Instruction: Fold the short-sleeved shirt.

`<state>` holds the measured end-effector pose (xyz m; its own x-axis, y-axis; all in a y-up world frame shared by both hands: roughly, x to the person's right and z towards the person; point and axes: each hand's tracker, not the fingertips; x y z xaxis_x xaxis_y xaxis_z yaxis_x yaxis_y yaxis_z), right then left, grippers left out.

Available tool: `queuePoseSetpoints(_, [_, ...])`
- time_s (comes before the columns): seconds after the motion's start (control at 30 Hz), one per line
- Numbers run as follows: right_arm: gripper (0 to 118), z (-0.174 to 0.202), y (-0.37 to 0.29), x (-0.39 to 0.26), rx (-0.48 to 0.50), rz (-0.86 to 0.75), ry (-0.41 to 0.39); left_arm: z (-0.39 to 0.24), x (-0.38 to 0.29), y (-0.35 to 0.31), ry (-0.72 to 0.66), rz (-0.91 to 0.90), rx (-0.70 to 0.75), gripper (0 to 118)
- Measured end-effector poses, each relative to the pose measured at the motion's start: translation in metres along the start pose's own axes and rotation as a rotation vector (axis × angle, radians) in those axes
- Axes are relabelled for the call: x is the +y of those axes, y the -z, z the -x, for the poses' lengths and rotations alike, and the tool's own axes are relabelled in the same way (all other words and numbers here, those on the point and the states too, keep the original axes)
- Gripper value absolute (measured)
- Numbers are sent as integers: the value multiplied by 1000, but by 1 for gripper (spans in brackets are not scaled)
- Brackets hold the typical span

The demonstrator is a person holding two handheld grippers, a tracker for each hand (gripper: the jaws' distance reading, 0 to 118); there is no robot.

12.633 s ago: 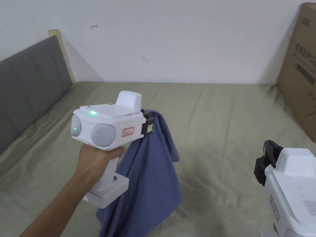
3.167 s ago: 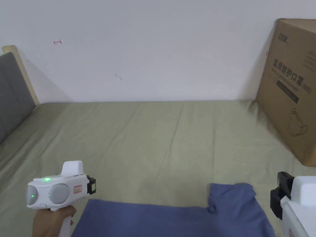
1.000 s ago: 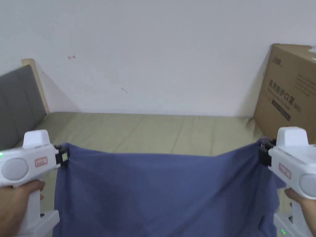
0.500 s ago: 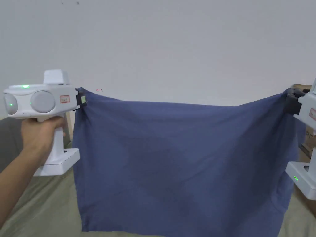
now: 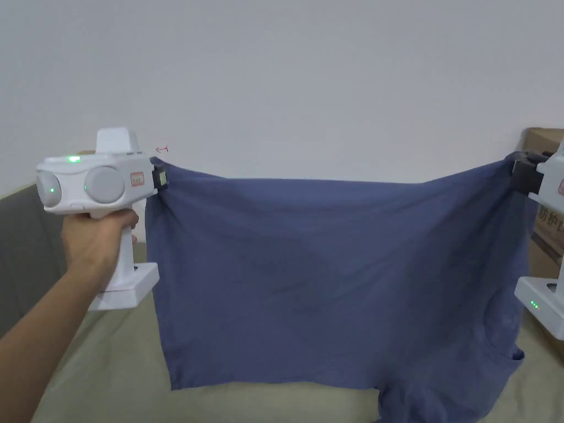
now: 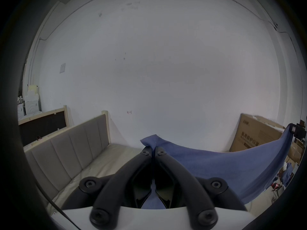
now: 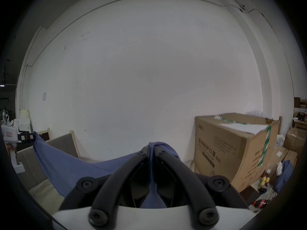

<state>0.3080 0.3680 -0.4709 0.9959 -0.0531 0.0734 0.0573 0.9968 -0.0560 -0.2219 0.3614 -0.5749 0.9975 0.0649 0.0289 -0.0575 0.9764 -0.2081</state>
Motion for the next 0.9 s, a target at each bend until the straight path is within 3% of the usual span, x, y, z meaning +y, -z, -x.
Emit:
queuePoseSetpoints(0.27, [2,-13,9,-106,-6,179,10,0,-116,32,37,175,-3,0])
queuePoseSetpoints(0.5, [2,-16,-26,-184,3,309,63,22,-201,17,3,303,4,0])
queuePoseSetpoints(0.9, [2,-9,-167,-266,32,430,167,65,-314,-111,-53,481,23,0])
